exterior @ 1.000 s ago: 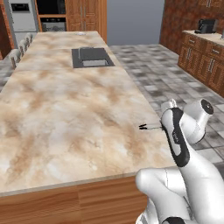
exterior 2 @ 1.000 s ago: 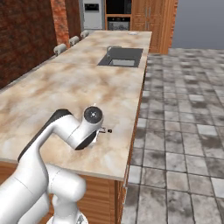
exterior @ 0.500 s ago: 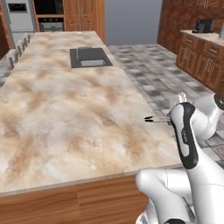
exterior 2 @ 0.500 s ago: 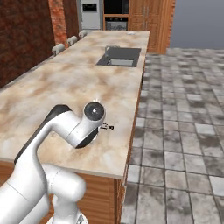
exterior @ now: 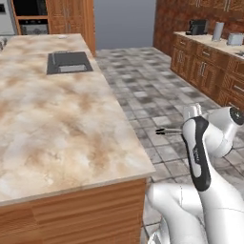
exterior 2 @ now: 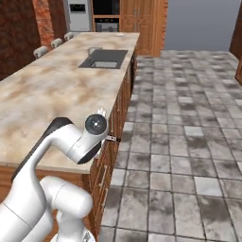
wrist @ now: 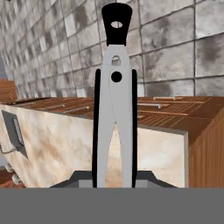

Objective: Pick up the tongs from the counter and place them near the plate next to the oven.

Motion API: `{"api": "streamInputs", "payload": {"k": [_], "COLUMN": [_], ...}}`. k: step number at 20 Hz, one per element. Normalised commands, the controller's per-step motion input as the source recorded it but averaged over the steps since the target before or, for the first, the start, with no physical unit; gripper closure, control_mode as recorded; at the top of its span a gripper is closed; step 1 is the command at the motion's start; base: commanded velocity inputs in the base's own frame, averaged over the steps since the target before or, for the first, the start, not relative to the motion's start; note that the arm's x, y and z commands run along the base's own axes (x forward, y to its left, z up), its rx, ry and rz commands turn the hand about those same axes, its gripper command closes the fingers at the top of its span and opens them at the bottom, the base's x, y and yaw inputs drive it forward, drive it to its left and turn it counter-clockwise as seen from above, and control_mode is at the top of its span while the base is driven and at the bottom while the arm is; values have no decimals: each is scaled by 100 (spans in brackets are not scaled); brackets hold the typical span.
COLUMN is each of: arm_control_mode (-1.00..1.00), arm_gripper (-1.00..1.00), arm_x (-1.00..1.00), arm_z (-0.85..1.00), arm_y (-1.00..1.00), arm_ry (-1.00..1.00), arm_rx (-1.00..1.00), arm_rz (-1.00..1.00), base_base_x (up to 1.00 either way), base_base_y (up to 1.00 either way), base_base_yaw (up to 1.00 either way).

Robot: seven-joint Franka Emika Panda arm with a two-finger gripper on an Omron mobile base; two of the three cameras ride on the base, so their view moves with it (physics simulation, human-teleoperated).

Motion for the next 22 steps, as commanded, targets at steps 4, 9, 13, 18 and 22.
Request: {"api": "streamInputs", "payload": {"k": [4, 9, 13, 18, 22], "arm_control_mode": [100, 100, 100, 100, 100], "arm_gripper": [100, 100, 100, 100, 100], "arm_x": [0, 0, 0, 0, 0], "arm_z": [0, 0, 0, 0, 0], "arm_y": [0, 0, 0, 0, 0], "arm_ry": [0, 0, 0, 0, 0], "arm_rx": [0, 0, 0, 0, 0], "arm_rz": [0, 0, 0, 0, 0], "base_base_x": [1, 41, 84, 100, 100], "base_base_y": [-100, -100, -92, -68, -62], "base_base_yaw": [-1, 0, 13, 24, 26]}}
